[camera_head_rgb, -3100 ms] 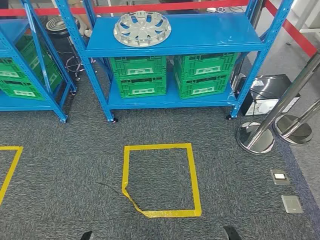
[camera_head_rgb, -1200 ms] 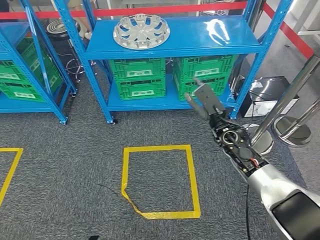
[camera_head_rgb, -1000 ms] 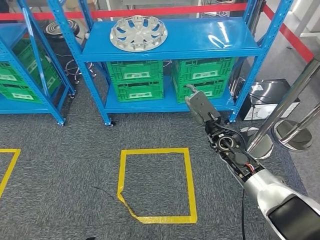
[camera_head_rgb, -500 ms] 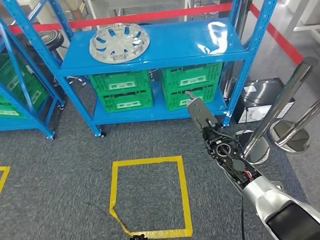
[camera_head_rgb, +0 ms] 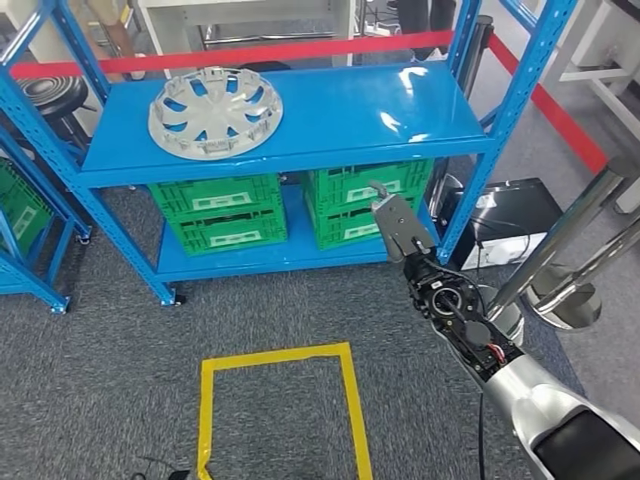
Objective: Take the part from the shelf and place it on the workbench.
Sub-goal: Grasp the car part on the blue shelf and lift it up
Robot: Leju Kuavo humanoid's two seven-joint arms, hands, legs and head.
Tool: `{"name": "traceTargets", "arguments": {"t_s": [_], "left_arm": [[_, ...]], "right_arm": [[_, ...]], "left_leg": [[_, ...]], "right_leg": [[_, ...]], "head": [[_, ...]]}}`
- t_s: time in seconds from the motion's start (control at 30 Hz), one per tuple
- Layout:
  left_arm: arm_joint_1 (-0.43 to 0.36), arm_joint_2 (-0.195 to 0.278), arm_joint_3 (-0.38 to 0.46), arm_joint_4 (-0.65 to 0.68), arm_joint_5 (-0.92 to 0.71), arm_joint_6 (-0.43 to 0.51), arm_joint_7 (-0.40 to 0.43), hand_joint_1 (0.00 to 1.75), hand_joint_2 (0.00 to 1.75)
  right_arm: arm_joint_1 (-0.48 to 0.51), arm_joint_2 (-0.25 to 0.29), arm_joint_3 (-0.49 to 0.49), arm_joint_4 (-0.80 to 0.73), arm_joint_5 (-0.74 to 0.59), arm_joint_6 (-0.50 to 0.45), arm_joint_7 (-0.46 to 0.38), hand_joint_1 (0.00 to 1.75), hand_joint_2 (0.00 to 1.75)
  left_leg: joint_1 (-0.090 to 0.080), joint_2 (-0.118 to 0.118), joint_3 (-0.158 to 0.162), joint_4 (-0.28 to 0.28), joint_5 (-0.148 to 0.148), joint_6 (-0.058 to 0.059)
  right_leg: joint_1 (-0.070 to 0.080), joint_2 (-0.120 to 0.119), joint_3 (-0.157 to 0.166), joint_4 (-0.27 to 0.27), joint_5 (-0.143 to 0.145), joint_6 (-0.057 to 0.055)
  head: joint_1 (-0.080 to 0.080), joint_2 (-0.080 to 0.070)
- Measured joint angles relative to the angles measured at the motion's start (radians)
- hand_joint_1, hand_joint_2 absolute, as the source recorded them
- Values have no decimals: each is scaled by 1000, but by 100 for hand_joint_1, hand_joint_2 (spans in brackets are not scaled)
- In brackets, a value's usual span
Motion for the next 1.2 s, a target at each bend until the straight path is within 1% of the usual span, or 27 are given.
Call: {"name": "traceTargets", "arguments": {"t_s": [0.03, 0.07, 0.1, 0.17, 0.23, 0.3, 0.37, 0.4, 0.43, 0.47, 0.5, 0.53, 0.57, 0.6, 0.63, 0.73, 0.77, 0.8, 0.87, 0.9, 0.93, 0.97, 1.03, 1.07, 1.1, 1.13, 1.2], "left_arm": [[-1, 0, 0, 0, 2, 2, -1, 0, 0], [-3, 0, 0, 0, 4, 2, -1, 0, 0], [-5, 0, 0, 0, 6, 2, 0, 0, 0], [-6, 1, 0, 0, 11, 2, 6, 0, 0], [-1, -2, 0, 0, 14, 2, 21, 0, 0], [4, -8, 0, 0, 14, 2, 37, 0, 0], [5, -15, 0, 0, 11, 1, 48, 0, 0], [5, -18, 0, 0, 9, 0, 51, 0, 0], [6, -20, 0, 0, 7, -1, 53, 0, 0], [6, -22, 0, 0, 4, -2, 55, 0, 0], [7, -23, 0, 0, -1, -3, 57, 0, 0], [7, -23, 0, 0, -6, -3, 58, 0, 0], [6, -23, 0, 0, -10, -3, 57, 0, 0], [4, -24, 0, 0, -12, -2, 53, 0, 0], [2, -24, 0, 0, -14, 0, 46, 0, 0], [1, -27, 0, 0, -16, 3, 21, 0, 0], [1, -28, 0, 0, -16, 6, 16, 0, 0], [1, -29, 0, 0, -15, 9, 13, 0, 0], [1, -31, 0, 0, -10, 15, 11, 0, 0], [1, -32, 0, 0, -7, 16, 10, 0, 0], [1, -33, 0, 0, -5, 17, 10, 0, 0], [2, -35, 0, 0, -4, 17, 10, 0, 0], [3, -39, 0, 0, -2, 17, 10, 0, 0], [3, -40, 0, 0, -2, 17, 10, 0, 0], [3, -42, 0, 0, -1, 17, 12, 0, 0], [3, -42, 0, 0, -2, 17, 15, 0, 0], [5, -42, 0, 0, -2, 17, 27, 0, 0]], "right_arm": [[-2, 0, 0, 3, 0, 3, -6, 0, 0], [-4, 0, 0, 5, 0, 8, -11, 0, 0], [-5, 1, 0, 8, 0, 12, -14, 0, 0], [-8, 4, 1, 13, 0, 20, -17, 0, 0], [-17, 10, 2, 18, 2, 23, -16, 0, 0], [-25, 16, 3, 23, 5, 24, -12, 0, 0], [-25, 19, 6, 28, 8, 23, -6, 0, 0], [-24, 20, 7, 31, 9, 23, -5, 0, 0], [-23, 20, 8, 34, 8, 24, -2, 0, 0], [-22, 20, 9, 35, 6, 27, -1, 0, 0], [-22, 20, 10, 37, 1, 33, -1, 0, 0], [-22, 21, 10, 37, -5, 40, -1, 0, 0], [-21, 21, 10, 37, -10, 47, -1, 0, 0], [-20, 21, 10, 37, -13, 53, -1, 0, 0], [-19, 22, 11, 37, -13, 58, -1, 0, 0], [-18, 22, 18, 37, 0, 59, -2, 0, 0], [-19, 23, 20, 39, 3, 57, -5, 0, 0], [-20, 23, 22, 41, 4, 56, -8, 0, 0], [-18, 23, 24, 47, 5, 58, -12, 0, 0], [-14, 23, 25, 50, 5, 61, -13, 0, 0], [-11, 23, 27, 53, 5, 63, -13, 0, 0], [-10, 23, 29, 55, 5, 64, -14, 0, 0], [-11, 22, 30, 59, 5, 65, -15, 0, 0], [-12, 22, 31, 61, 5, 65, -15, 0, 0], [-13, 22, 32, 63, 6, 65, -16, 0, 0], [-13, 22, 33, 64, 6, 65, -18, 0, 0], [-14, 22, 36, 67, 7, 62, -21, 0, 0]], "left_leg": [[-2, -1, 10, 3, -9, 0], [-4, -2, 17, 6, -17, -1], [-5, -4, 20, 8, -23, -3], [-5, -7, 22, 10, -31, -10], [-5, -3, 15, 34, -51, -26], [7, 6, -32, 137, -105, -49], [27, 12, -110, 283, -163, -71], [35, 15, -137, 326, -170, -78], [42, 18, -144, 328, -157, -83], [47, 20, -130, 287, -125, -87], [50, 25, -98, 213, -82, -88], [49, 37, -62, 133, -45, -87], [47, 46, -33, 69, -21, -81], [43, 53, -15, 30, -12, -73], [39, 57, -11, 18, -15, -64], [41, 36, -3, 13, -23, -44], [43, 29, 1, 9, -24, -38], [45, 23, 6, 6, -25, -33], [44, 9, 8, 7, -30, -26], [43, 0, 9, 9, -32, -24], [43, -10, 10, 12, -35, -24], [43, -21, 12, 16, -39, -25], [43, -42, 14, 30, -50, -31], [41, -51, 12, 38, -55, -35], [42, -59, 9, 44, -58, -39], [42, -66, 6, 46, -59, -44], [46, -78, 3, 45, -59, -54]], "right_leg": [[1, -1, 6, -71, 58, -6], [1, -2, 14, -128, 97, -12], [3, -2, 18, -161, 115, -17], [2, -2, 25, -178, 115, -29], [-5, -2, 35, -184, 116, -36], [-12, -2, 43, -187, 119, -39], [-15, -3, 44, -187, 117, -39], [-17, -4, 45, -186, 115, -37], [-19, -5, 48, -186, 112, -35], [-22, -6, 52, -186, 108, -31], [-25, -7, 58, -186, 103, -27], [-25, -9, 64, -186, 97, -22], [-24, -11, 68, -186, 91, -17], [-22, -14, 72, -186, 85, -11], [-21, -17, 74, -186, 80, -5], [-23, -28, 77, -173, 58, 12], [-23, -27, 62, -137, 38, 15], [-24, -23, 33, -77, 9, 17], [-24, -15, -53, 75, -47, 20], [-24, -13, -87, 123, -53, 21], [-24, -11, -103, 132, -38, 21], [-25, -9, -100, 102, -4, 20], [-26, 18, -56, -34, 84, 16], [-29, 34, -36, -91, 111, 13], [-29, 48, -23, -127, 124, 10], [-28, 53, -19, -138, 123, 7], [-27, 38, -13, -145, 124, -4]], "head": [[0, 0], [0, 0], [0, 0], [-1, 0], [-2, 0], [-4, 0], [-5, 0], [-5, 0], [-5, 0], [-5, 0], [-5, 0], [-5, 0], [-5, 0], [-5, 0], [-5, 0], [-5, 0], [-4, 0], [-4, 0], [-3, 0], [-3, 0], [-3, 0], [-3, 0], [-3, 0], [-3, 0], [-3, 0], [-3, 0], [-4, 0]]}}
